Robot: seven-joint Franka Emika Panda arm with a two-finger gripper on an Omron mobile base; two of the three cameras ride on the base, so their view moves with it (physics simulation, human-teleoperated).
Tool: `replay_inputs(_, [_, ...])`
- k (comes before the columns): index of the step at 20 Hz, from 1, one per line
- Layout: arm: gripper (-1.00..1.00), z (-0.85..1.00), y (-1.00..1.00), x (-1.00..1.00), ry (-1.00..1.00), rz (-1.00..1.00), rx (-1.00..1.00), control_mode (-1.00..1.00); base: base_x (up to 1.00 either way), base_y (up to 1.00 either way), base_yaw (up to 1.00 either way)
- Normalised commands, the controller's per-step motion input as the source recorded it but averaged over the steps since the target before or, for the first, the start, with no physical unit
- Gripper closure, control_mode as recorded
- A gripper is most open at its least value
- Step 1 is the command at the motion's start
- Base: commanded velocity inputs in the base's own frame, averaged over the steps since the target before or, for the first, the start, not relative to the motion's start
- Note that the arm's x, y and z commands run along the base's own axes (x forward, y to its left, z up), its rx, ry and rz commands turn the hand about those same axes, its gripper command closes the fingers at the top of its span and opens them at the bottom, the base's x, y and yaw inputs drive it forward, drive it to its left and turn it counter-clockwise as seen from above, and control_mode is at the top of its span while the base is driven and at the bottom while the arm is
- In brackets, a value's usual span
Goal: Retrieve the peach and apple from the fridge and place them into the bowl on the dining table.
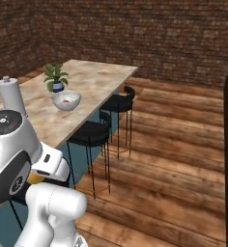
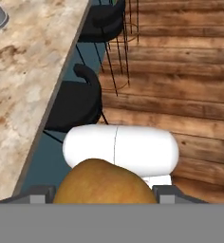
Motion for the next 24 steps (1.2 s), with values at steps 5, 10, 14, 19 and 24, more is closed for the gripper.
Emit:
replay_inputs(5, [1.00,0.00,0.00,0.00,0.00,0.00,0.00,1.00,0.80,-0.74,0.24])
replay_inputs(10, [1.00,0.00,0.00,0.00,0.00,0.00,0.00,1.00,0.61,-0.90,0.12])
replay_inputs(14, [1.00,0.00,0.00,0.00,0.00,0.00,0.00,1.00,0.51,-1.00,0.05])
replay_inputs(19, [1.00,0.00,0.00,0.00,0.00,0.00,0.00,1.00,0.79,-0.83,0.30])
replay_inputs(24, [1.00,0.00,0.00,0.00,0.00,0.00,0.00,1.00,1.00,-0.04,0.45])
